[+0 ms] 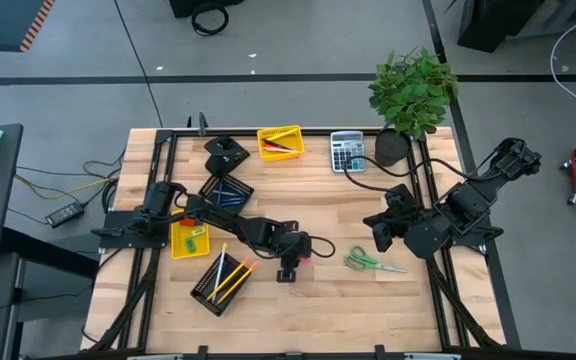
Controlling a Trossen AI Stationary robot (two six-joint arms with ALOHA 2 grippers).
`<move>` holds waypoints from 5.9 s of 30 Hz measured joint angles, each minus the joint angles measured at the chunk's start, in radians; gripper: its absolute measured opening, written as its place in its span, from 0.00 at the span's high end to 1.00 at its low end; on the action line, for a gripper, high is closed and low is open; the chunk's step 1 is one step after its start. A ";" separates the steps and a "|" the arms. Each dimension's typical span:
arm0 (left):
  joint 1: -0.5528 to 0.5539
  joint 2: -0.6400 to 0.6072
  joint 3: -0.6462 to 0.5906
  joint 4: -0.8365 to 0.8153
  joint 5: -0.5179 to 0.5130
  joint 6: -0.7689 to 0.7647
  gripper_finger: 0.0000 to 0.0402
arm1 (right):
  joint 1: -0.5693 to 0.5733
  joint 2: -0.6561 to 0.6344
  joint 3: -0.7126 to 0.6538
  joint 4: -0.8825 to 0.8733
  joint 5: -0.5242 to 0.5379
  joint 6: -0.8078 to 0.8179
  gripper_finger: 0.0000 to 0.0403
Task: Sort crayons/erasers/pens/pencils in bins
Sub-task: Put the pink eraser into the bottom yellow basket, then return to Home Position
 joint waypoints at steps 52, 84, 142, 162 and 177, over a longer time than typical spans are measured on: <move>0.132 -1.043 -0.498 -0.703 0.054 -0.214 0.81 | 0.000 -0.006 0.000 -0.006 0.146 0.013 0.98; 0.111 -1.200 -0.667 -0.921 0.108 -0.839 0.58 | -0.194 0.008 0.000 0.002 0.170 0.141 0.98; 0.181 -2.053 -0.875 -0.086 -0.176 -0.740 0.96 | -0.315 -0.741 -0.798 0.900 -0.010 -0.410 0.98; 0.196 -2.098 -0.922 -0.263 -0.133 -0.829 0.97 | -0.409 -0.859 -1.203 1.291 -0.073 -0.208 0.98; 0.196 -2.098 -1.158 -0.022 -0.069 -0.945 0.97 | -0.435 -0.859 -1.258 1.355 -0.113 -0.138 0.98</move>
